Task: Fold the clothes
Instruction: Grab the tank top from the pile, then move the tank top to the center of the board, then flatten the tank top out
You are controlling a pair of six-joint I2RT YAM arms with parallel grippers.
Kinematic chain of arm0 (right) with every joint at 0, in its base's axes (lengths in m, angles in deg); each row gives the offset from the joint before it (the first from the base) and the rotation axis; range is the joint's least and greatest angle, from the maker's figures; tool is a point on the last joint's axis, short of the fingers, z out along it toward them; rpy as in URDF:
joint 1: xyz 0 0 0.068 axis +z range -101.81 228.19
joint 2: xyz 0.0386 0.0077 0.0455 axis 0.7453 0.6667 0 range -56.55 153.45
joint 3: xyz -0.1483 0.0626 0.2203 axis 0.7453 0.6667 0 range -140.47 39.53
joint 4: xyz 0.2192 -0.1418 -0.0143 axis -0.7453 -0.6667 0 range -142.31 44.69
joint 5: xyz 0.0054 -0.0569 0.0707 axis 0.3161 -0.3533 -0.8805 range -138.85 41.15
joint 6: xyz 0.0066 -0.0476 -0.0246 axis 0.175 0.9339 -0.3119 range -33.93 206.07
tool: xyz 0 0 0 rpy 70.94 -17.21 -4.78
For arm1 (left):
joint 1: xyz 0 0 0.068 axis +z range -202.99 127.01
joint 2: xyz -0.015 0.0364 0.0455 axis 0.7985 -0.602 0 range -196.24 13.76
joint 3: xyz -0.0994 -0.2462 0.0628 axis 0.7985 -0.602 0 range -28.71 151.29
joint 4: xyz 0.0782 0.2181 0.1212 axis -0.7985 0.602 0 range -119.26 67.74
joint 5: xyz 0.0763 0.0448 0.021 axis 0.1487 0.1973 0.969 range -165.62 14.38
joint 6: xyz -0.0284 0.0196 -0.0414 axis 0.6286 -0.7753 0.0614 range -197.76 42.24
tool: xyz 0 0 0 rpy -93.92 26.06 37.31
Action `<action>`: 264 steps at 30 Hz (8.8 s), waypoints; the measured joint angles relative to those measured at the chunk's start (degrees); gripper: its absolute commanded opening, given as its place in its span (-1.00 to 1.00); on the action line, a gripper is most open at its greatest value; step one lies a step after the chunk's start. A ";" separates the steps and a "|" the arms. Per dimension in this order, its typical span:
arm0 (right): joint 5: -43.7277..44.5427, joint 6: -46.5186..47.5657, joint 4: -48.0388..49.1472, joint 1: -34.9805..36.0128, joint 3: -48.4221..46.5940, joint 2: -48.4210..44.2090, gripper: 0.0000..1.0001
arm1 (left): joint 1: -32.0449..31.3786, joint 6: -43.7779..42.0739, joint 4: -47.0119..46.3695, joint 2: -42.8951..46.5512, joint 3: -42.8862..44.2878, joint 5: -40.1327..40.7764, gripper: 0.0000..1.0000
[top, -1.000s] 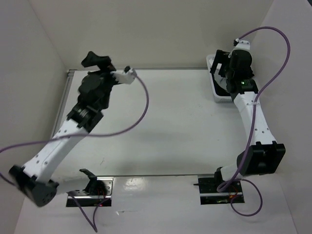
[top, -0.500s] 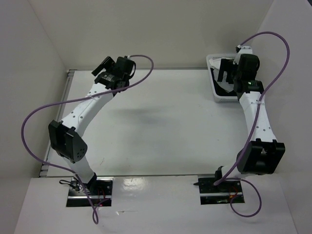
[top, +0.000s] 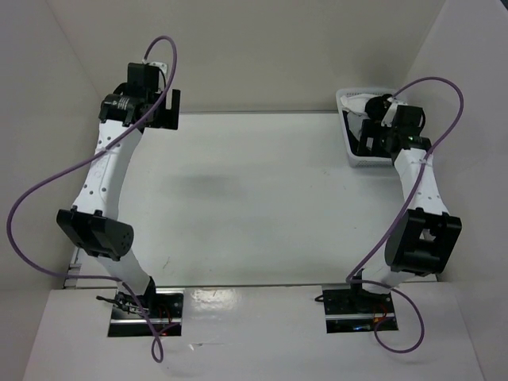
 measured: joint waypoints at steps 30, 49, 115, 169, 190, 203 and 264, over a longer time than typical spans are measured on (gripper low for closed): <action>8.52 5.77 -11.45 -4.98 -46.40 39.82 0.50 | 10.95 -11.28 -19.56 13.99 -34.93 -22.93 0.99; 6.47 6.14 -12.24 -3.98 -64.06 53.44 0.35 | 19.96 -15.19 -15.04 18.34 -40.52 -33.33 0.99; -1.18 14.08 -15.47 37.53 -15.93 24.24 0.86 | -2.51 -15.69 -21.33 5.33 -50.90 -38.27 0.63; -13.27 11.13 -14.82 35.74 -23.85 30.86 0.86 | 9.20 -19.56 1.53 6.38 5.14 -43.69 -1.00; -18.80 4.48 -3.06 49.31 -32.79 43.87 0.86 | 23.47 -18.49 -4.55 21.86 -25.22 -46.73 -1.00; -18.32 1.36 -0.70 52.17 -42.71 53.70 0.86 | 30.45 -19.63 -6.21 31.63 -44.94 -42.32 -1.00; 5.66 19.65 -15.17 51.91 -28.74 34.12 0.48 | 25.66 -22.43 -12.39 16.90 -50.10 -43.30 -1.00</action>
